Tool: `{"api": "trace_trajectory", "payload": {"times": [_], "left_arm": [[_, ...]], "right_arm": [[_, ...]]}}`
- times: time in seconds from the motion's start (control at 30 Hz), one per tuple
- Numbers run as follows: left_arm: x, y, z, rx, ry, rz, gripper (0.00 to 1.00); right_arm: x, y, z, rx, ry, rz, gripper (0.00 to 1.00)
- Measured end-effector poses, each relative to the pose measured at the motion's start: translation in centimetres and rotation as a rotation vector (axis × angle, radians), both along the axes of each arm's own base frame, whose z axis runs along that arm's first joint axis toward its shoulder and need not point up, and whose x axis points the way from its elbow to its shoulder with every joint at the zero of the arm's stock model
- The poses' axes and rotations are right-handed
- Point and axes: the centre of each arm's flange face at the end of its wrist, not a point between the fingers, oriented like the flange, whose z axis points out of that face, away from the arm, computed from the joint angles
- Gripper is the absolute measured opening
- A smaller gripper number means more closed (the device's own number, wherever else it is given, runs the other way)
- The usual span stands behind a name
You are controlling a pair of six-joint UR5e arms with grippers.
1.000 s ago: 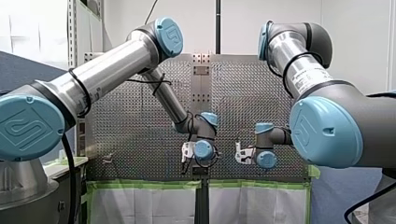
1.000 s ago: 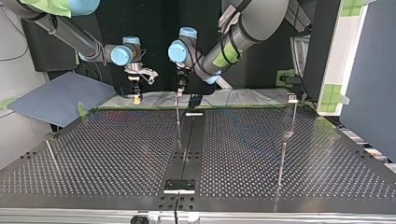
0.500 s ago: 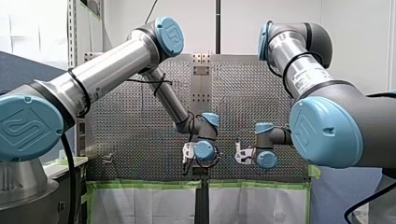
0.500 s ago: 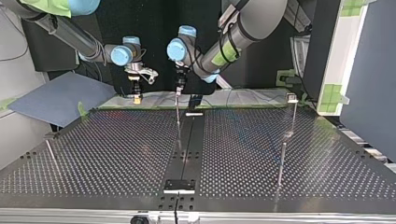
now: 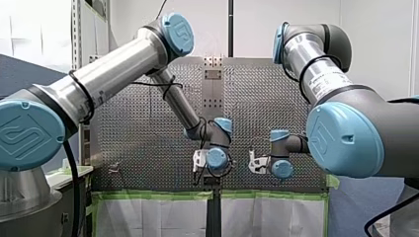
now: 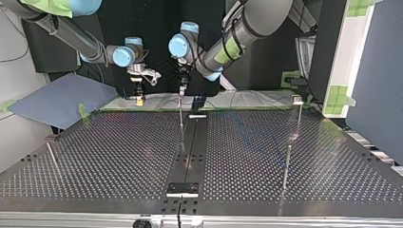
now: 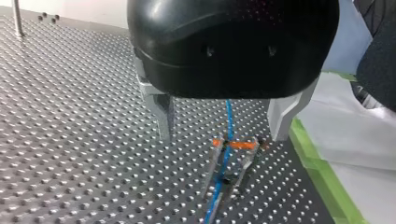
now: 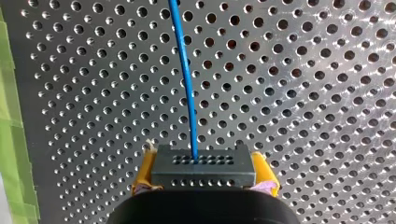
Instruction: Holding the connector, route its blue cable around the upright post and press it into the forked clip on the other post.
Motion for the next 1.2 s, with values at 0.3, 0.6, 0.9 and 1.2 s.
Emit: {"api": "trace_trajectory", "payload": {"times": [0.3,0.6,0.9,1.2], "left_arm": [[-1.6,0.5,2.8,-0.091,-0.047,0.02,1.0],[-3.9,3.0,5.4,-0.155,-0.02,0.074,1.0],[-5.8,5.0,7.6,-0.226,-0.005,0.104,1.0],[-7.7,7.2,9.8,-0.276,-0.028,0.143,1.0]], "right_arm": [[-0.1,-0.1,0.0,-0.001,-0.005,-0.003,0.0],[-0.2,-0.2,0.0,0.001,-0.008,-0.006,0.0],[-0.2,-0.2,0.0,0.001,-0.008,-0.004,0.0],[-0.2,-0.2,0.0,-0.001,-0.008,-0.003,0.0]]}}
